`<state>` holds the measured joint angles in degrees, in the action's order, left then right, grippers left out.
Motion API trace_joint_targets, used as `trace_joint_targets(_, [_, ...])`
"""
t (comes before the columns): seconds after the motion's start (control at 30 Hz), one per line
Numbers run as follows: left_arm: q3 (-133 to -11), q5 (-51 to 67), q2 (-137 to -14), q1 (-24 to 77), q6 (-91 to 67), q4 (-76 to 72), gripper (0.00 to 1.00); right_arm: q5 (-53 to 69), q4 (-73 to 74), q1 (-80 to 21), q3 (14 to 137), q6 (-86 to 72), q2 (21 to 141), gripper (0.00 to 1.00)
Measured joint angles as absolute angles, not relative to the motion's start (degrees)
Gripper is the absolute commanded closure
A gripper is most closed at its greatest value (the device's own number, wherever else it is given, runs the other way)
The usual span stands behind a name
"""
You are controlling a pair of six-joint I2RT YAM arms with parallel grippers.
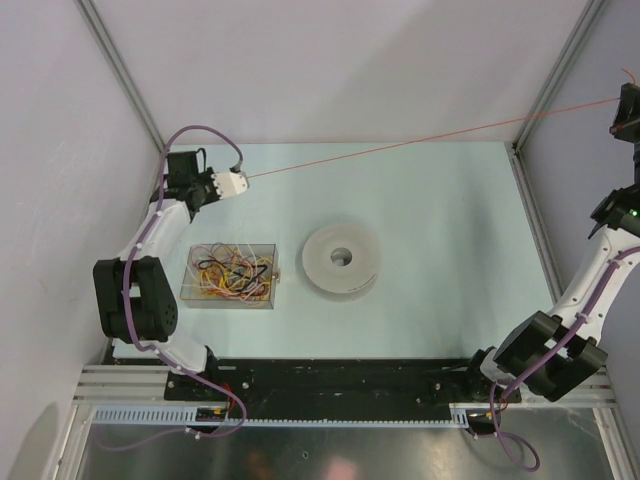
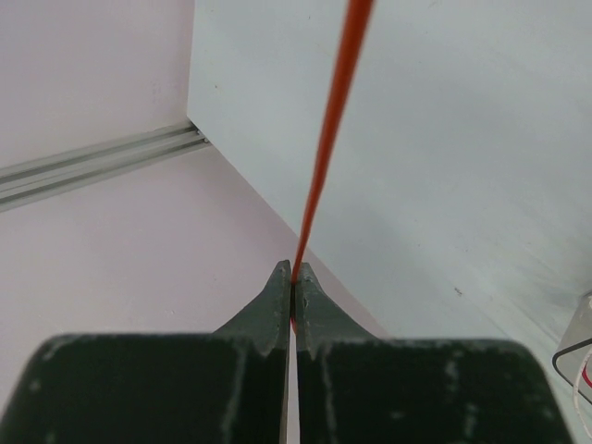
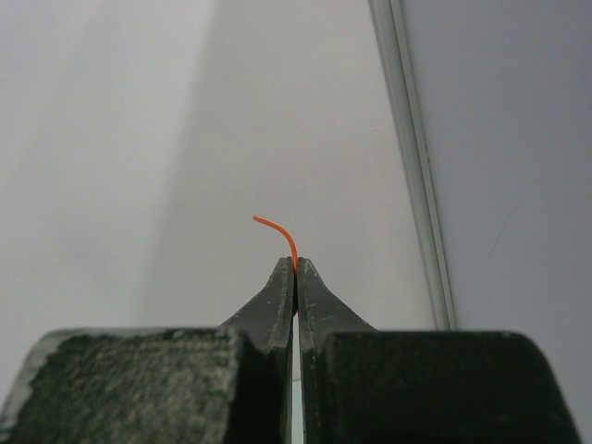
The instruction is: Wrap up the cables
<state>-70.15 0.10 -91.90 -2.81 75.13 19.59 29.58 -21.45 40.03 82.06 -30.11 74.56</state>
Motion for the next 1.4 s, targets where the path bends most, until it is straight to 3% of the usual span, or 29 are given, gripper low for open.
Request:
trace_joint_targets(0.8, [-69.1,2.2,-91.9,-3.8,75.0,18.9,1.0,32.4,-22.2,40.5,82.1,-31.2,76.2,1.0])
trace_joint_targets(1.17, [-67.5,-3.2,-88.8,1.3,71.9,20.7,1.0,21.1,-22.9,30.8,82.1,-24.5,76.3,1.0])
trace_joint_targets(1.4, [-66.3,-2.0,-88.7,-2.8,72.0,20.6,1.0,21.9,-23.0,34.0,82.1,-24.0,76.3,1.0])
